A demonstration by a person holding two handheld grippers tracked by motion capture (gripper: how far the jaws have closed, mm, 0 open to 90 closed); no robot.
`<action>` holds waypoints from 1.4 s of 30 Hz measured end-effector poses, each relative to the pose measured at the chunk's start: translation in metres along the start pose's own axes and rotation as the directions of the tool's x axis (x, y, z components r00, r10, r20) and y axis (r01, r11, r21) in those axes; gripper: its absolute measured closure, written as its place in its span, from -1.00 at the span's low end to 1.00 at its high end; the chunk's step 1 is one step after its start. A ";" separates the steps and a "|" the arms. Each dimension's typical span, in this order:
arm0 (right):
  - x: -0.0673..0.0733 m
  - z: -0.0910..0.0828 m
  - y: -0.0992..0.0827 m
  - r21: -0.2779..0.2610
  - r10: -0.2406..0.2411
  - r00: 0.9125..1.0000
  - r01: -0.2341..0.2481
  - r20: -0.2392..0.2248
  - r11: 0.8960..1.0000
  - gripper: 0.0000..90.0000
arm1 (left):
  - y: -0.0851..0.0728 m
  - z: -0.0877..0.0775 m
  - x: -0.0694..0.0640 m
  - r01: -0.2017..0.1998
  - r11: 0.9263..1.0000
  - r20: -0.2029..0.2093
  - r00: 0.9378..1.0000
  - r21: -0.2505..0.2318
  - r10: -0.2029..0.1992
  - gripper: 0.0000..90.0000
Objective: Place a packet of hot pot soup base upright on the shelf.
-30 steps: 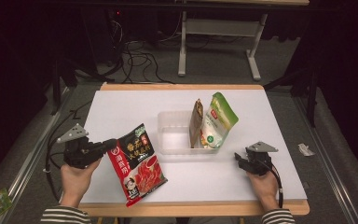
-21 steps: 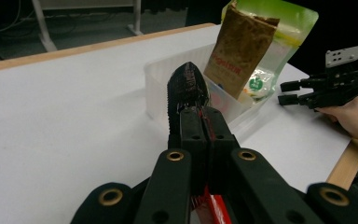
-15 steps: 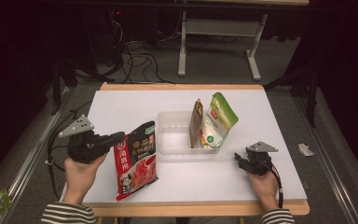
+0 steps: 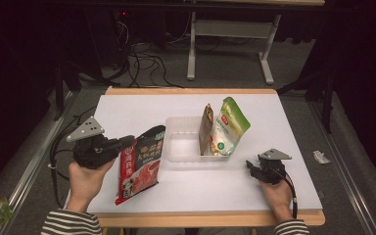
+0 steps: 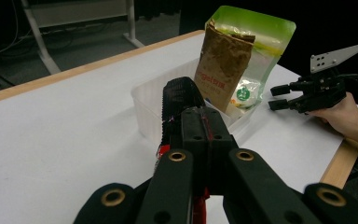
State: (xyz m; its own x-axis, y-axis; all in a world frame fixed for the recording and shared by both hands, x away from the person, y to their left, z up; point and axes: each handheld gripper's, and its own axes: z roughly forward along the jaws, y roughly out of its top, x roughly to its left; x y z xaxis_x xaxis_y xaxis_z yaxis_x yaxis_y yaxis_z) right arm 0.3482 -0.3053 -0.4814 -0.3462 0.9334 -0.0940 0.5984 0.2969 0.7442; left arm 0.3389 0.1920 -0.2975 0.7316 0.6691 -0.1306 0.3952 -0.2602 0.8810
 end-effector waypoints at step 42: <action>0.001 0.000 0.000 -0.003 -0.014 1.000 0.014 0.003 1.000 0.02 | 0.083 0.028 -0.025 -0.048 0.996 0.098 0.994 -0.069 0.054 1.00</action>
State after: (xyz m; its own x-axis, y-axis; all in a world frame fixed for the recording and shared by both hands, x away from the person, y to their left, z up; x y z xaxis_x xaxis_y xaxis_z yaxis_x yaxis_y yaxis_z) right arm 0.3474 -0.3043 -0.4815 -0.3519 0.9299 -0.1065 0.5913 0.3091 0.7449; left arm 0.3689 0.1340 -0.2340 0.8032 0.5822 -0.1266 0.3208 -0.2435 0.9153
